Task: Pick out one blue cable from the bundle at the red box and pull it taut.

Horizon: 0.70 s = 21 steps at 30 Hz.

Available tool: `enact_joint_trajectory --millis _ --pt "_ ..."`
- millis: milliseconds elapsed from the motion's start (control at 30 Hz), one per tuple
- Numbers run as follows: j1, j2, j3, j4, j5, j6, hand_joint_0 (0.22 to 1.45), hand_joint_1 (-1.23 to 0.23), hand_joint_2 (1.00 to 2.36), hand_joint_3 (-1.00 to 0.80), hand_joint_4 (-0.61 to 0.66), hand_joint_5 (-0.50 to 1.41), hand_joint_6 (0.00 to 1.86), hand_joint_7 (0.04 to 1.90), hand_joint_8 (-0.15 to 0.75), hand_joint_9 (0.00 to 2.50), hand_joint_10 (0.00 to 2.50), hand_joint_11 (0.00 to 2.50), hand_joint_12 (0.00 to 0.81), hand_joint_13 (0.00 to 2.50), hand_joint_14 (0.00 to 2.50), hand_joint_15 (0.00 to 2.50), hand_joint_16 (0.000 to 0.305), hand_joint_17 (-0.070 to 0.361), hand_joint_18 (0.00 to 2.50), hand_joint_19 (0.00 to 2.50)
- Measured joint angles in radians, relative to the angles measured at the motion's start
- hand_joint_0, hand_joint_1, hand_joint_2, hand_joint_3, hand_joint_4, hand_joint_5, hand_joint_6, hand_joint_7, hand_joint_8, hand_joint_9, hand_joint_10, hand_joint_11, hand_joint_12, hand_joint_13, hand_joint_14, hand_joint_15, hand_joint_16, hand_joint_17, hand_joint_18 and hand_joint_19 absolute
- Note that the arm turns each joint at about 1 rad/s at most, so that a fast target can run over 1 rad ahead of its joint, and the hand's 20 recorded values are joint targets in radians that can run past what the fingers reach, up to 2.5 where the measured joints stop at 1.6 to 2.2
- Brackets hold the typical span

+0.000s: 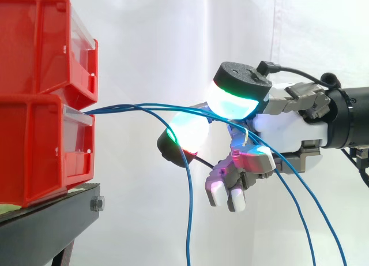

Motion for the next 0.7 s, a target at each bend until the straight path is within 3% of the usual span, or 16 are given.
enact_joint_trajectory --millis 233,500,700 --pt "0.000 0.000 0.000 0.000 0.000 0.000 0.58 -0.46 1.00 -0.47 -0.03 -0.08 0.87 0.74 0.272 1.38 0.02 0.75 0.290 0.89 0.02 0.42 0.042 0.095 0.81 0.67" --pt "0.000 0.000 0.000 0.000 0.000 0.000 0.58 -0.59 1.02 -0.24 -0.04 -0.06 0.90 0.77 0.290 1.43 0.03 0.76 0.301 0.94 0.02 0.42 0.043 0.096 0.85 0.65" --pt "0.000 0.000 0.000 0.000 0.000 0.000 0.58 -0.64 1.02 -0.19 -0.05 -0.06 0.90 0.77 0.291 1.45 0.02 0.76 0.310 0.96 0.02 0.44 0.044 0.100 0.86 0.63"
